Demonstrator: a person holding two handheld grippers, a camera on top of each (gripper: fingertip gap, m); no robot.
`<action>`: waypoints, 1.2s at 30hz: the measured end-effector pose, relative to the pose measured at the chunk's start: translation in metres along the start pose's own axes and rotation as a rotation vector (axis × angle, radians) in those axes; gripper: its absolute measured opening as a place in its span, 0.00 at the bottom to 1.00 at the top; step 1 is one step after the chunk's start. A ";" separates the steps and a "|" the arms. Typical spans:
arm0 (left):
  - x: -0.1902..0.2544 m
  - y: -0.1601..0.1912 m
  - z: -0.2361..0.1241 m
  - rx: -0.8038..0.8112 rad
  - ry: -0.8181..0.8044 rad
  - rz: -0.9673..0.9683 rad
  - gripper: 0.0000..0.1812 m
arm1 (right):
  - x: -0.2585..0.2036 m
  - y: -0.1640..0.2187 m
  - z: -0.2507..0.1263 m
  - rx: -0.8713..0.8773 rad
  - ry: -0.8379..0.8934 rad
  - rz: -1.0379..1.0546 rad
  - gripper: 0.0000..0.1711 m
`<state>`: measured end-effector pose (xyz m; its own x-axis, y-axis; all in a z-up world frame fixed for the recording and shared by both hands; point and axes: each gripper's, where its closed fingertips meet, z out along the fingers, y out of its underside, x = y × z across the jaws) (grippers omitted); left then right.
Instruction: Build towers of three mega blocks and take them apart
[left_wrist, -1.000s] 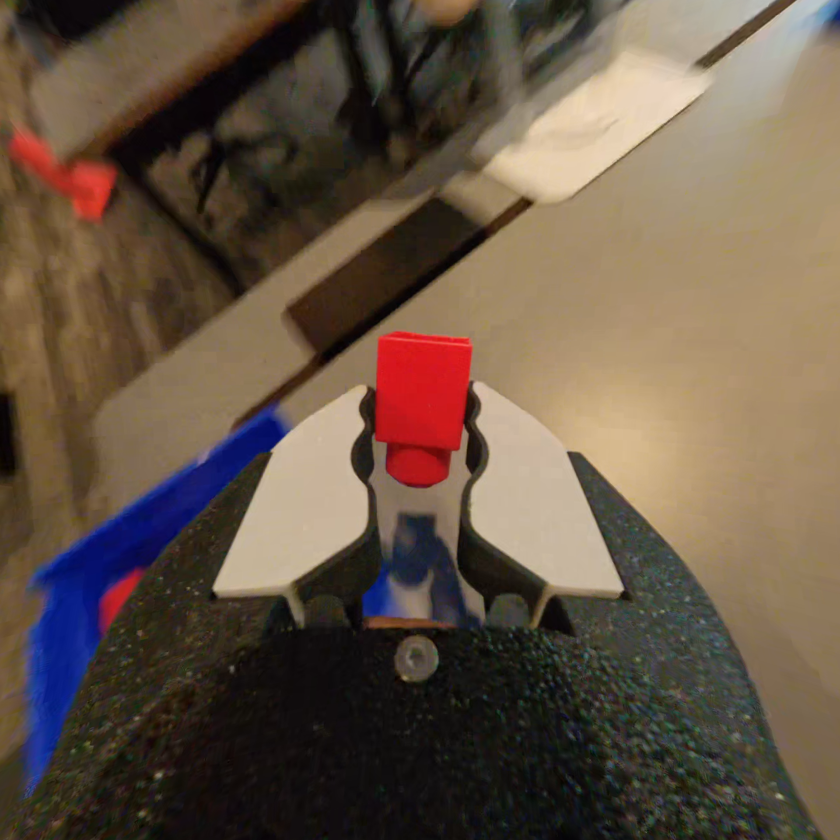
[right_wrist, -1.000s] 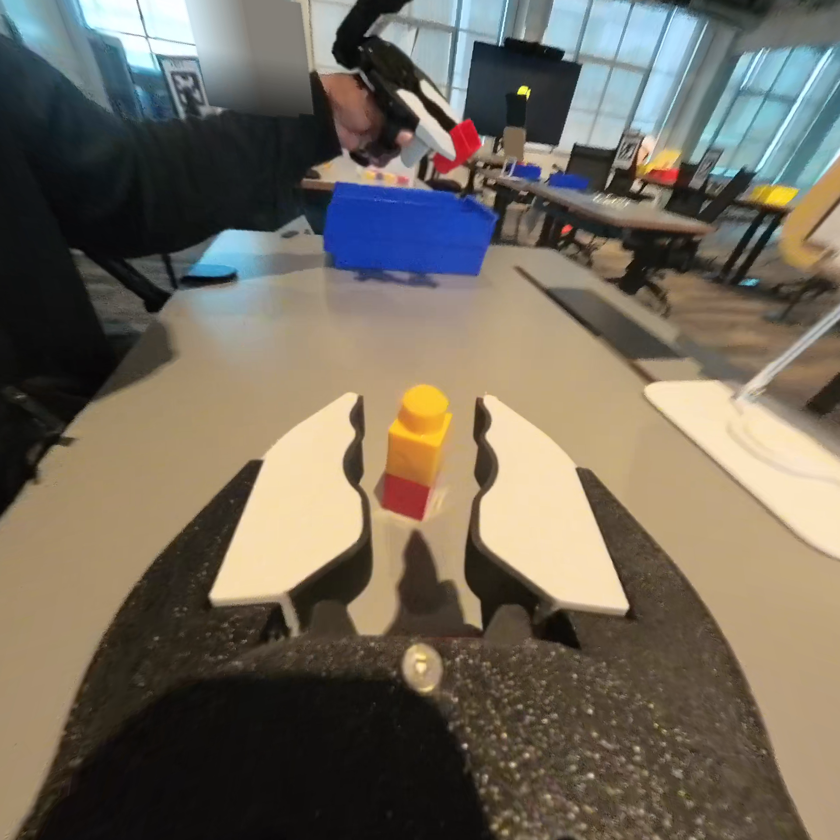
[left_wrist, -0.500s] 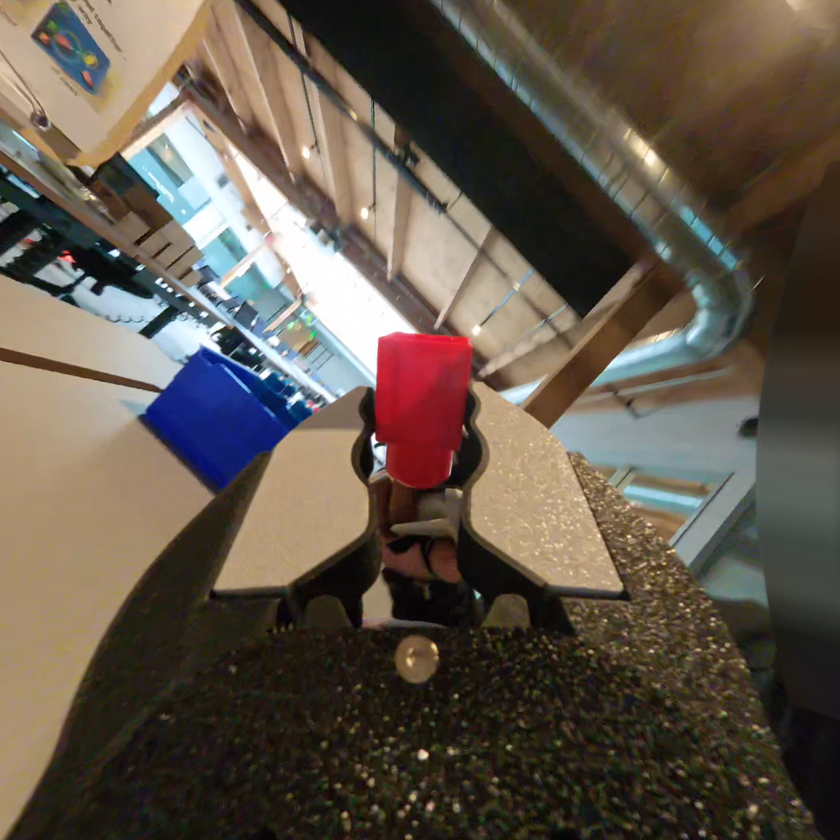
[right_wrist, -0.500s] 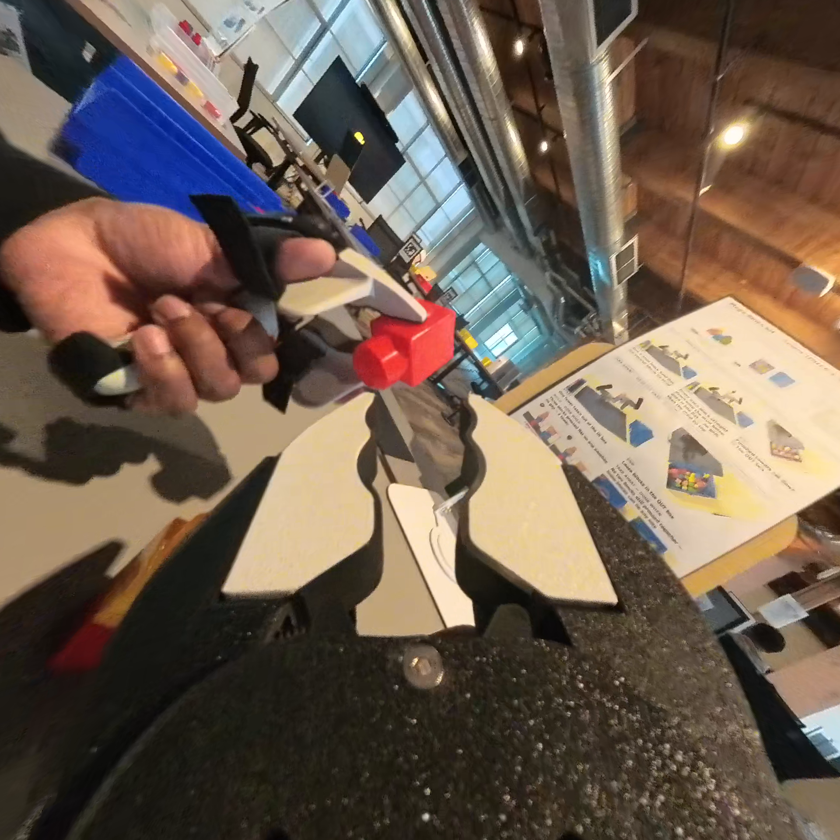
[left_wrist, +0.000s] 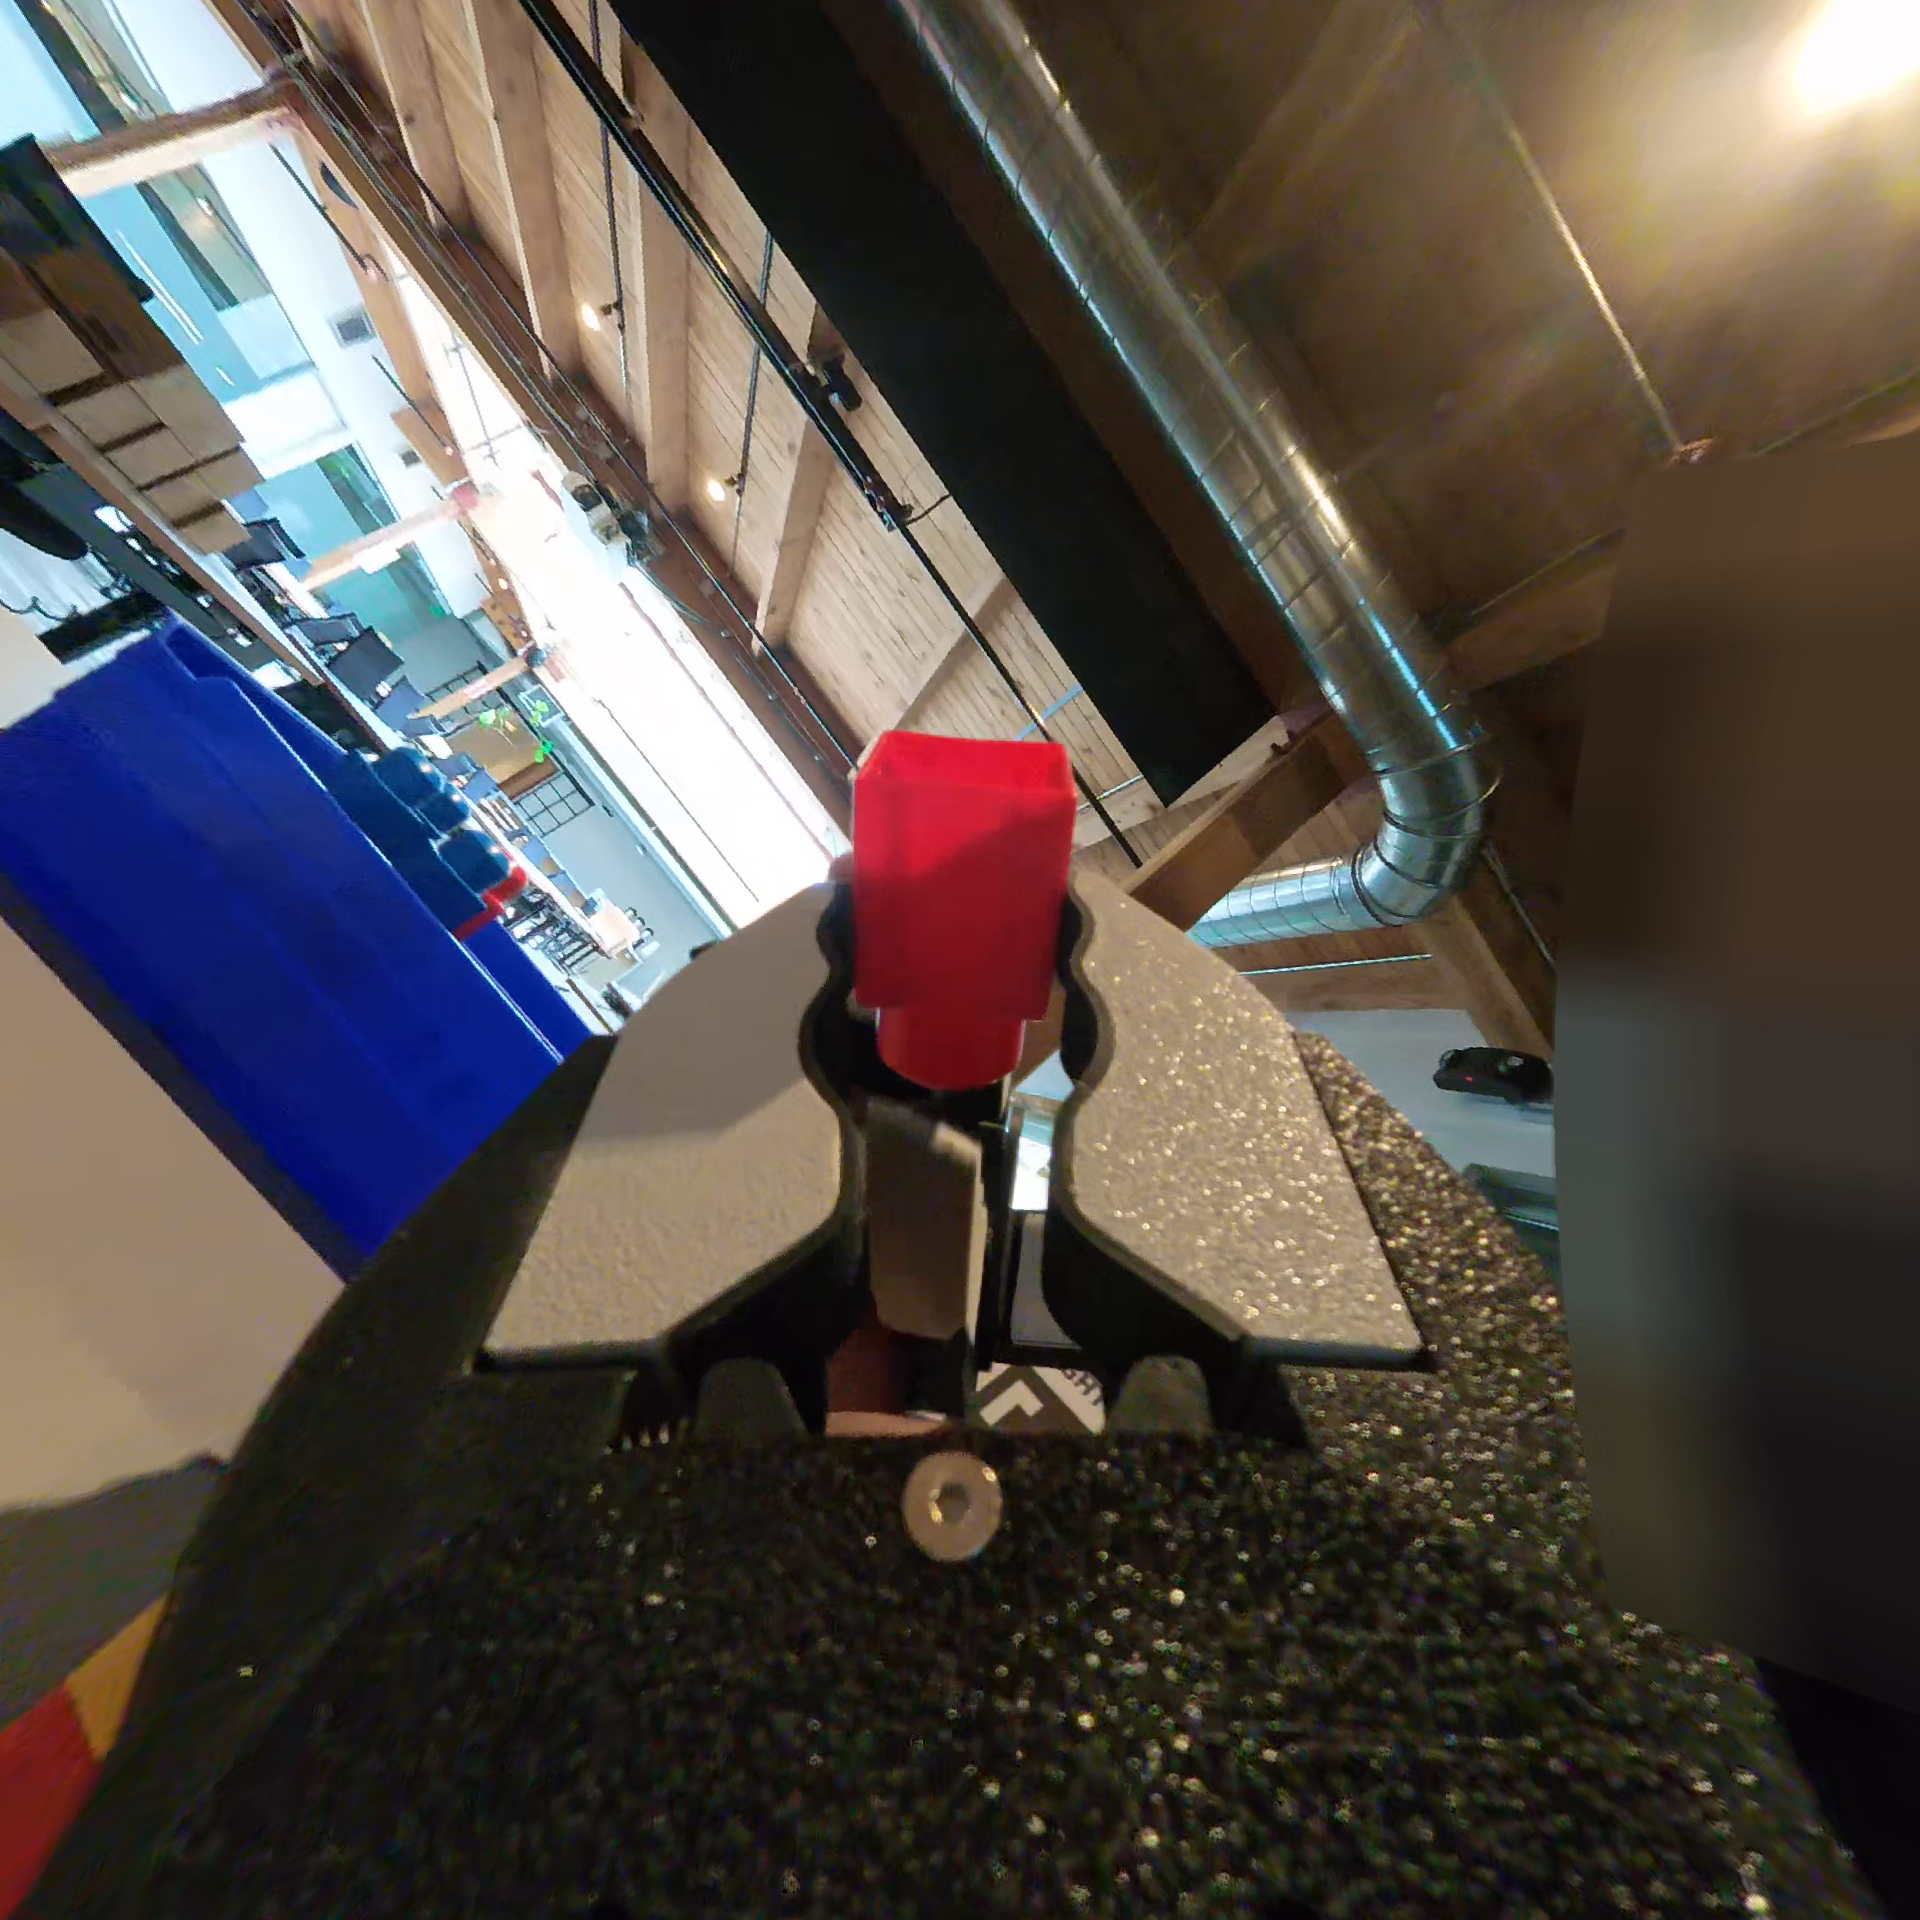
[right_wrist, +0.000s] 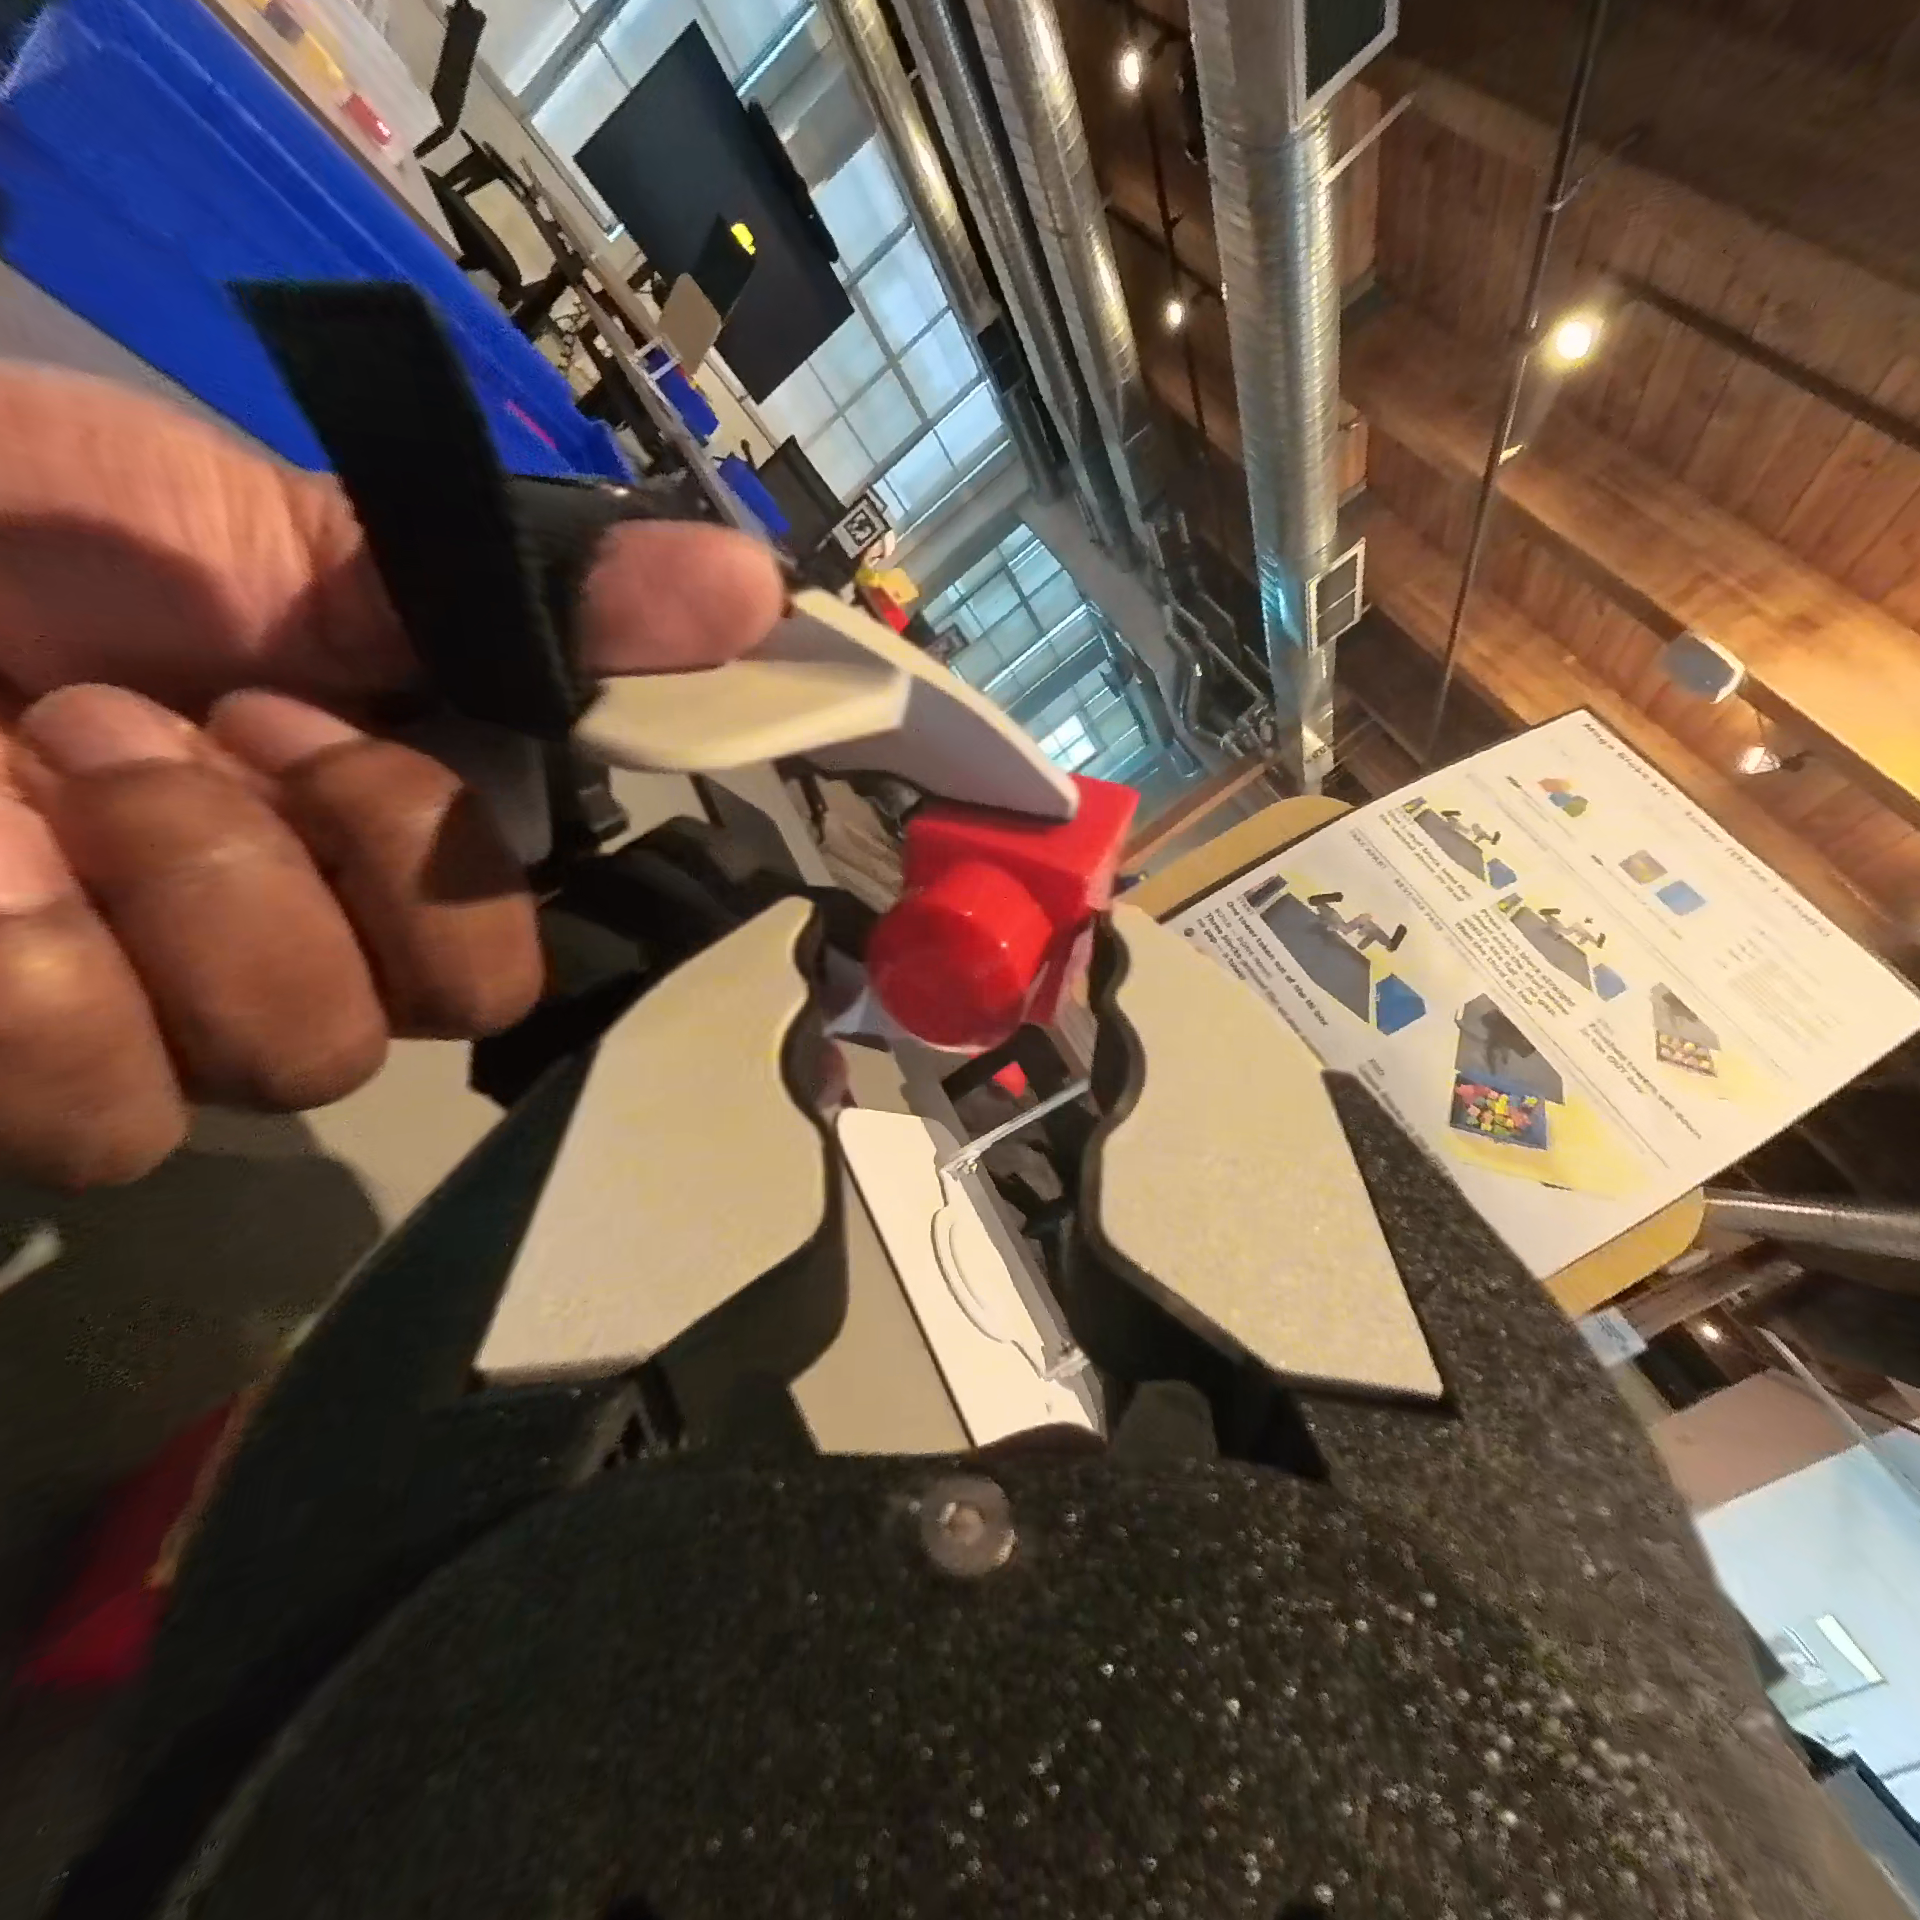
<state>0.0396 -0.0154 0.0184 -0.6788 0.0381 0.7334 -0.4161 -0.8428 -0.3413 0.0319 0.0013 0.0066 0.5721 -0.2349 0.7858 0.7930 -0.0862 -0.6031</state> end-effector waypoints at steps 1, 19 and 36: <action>0.001 0.002 0.000 -0.010 0.002 -0.004 0.20 | 0.003 -0.001 -0.001 0.008 0.008 0.009 0.24; -0.052 -0.029 -0.071 -0.494 -0.406 0.721 0.22 | -0.013 0.027 -0.058 -0.517 -0.851 0.580 0.21; -0.098 -0.013 -0.126 -0.724 -0.688 0.824 0.12 | -0.048 0.036 -0.068 -1.177 -1.175 0.609 0.21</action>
<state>0.0350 0.0594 -0.1236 -0.5317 -0.8144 0.2325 -0.4046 0.0031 -0.9145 0.0184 -0.0561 -0.0622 0.9542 0.2123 -0.2107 0.1769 -0.9686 -0.1747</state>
